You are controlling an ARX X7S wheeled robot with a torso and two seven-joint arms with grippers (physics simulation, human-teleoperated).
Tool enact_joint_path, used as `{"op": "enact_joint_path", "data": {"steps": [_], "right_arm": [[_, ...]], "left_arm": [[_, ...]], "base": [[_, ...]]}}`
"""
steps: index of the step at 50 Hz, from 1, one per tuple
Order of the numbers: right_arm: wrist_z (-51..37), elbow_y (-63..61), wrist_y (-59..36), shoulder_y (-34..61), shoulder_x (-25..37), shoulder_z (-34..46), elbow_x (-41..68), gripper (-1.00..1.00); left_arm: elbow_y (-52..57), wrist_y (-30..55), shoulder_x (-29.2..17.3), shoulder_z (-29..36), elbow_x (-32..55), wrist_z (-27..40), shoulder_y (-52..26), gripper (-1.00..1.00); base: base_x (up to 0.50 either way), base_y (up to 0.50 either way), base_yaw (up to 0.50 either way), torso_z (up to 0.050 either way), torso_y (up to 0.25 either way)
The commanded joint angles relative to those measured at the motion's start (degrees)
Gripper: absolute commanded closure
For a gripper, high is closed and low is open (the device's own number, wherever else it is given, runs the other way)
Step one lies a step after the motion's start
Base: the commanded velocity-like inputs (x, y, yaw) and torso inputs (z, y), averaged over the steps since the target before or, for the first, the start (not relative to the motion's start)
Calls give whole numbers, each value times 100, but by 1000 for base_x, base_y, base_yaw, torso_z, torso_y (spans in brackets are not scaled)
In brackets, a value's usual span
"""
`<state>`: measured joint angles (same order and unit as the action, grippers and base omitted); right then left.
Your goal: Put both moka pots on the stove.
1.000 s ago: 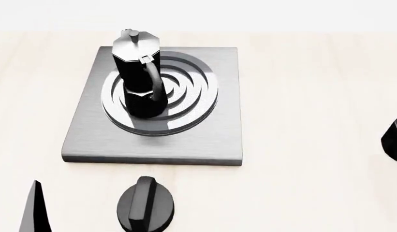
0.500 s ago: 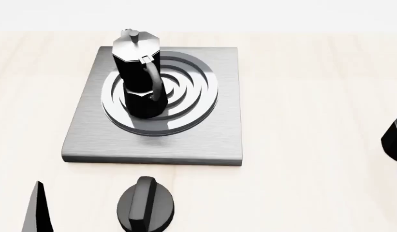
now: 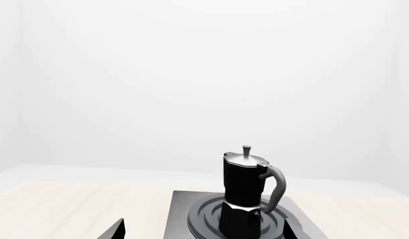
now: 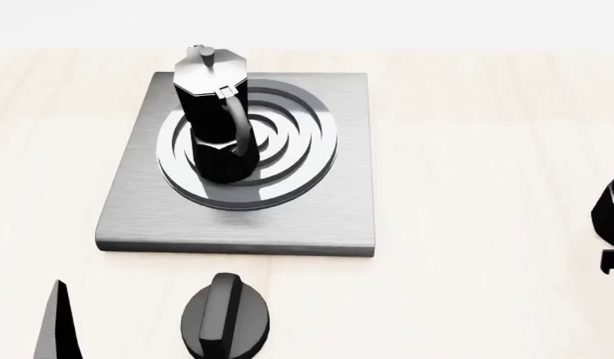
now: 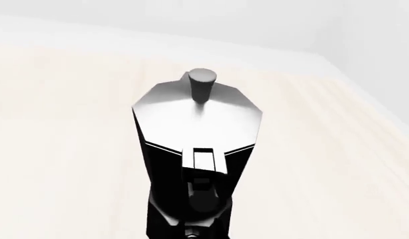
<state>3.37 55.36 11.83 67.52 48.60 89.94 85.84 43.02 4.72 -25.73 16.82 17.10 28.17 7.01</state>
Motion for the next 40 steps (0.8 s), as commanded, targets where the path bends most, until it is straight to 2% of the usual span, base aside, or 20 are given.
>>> {"op": "enact_joint_path", "data": {"steps": [1, 11, 21, 26, 40], "right_arm": [[49, 50, 172, 8, -35, 32, -77, 100], [-551, -957, 651, 409, 332, -52, -416, 100], [-811, -1554, 626, 785, 449, -10, -718, 100], [-854, -1816, 614, 978, 408, 24, -899, 100], [-173, -1627, 371, 1382, -247, 6, -940, 100]], "left_arm": [[-19, -11, -8, 12, 1, 10, -10, -100], [-11, -8, -21, 15, 21, 25, -18, -100], [-4, -35, -43, 3, 29, 34, -6, -100], [-25, -36, -40, 29, 22, 30, -17, -100], [-1, -43, -83, -30, 97, 53, -28, -100]], "base": [[0, 0, 0, 0, 0], [0, 0, 0, 0, 0], [0, 0, 0, 0, 0], [0, 0, 0, 0, 0], [0, 0, 0, 0, 0]]}}
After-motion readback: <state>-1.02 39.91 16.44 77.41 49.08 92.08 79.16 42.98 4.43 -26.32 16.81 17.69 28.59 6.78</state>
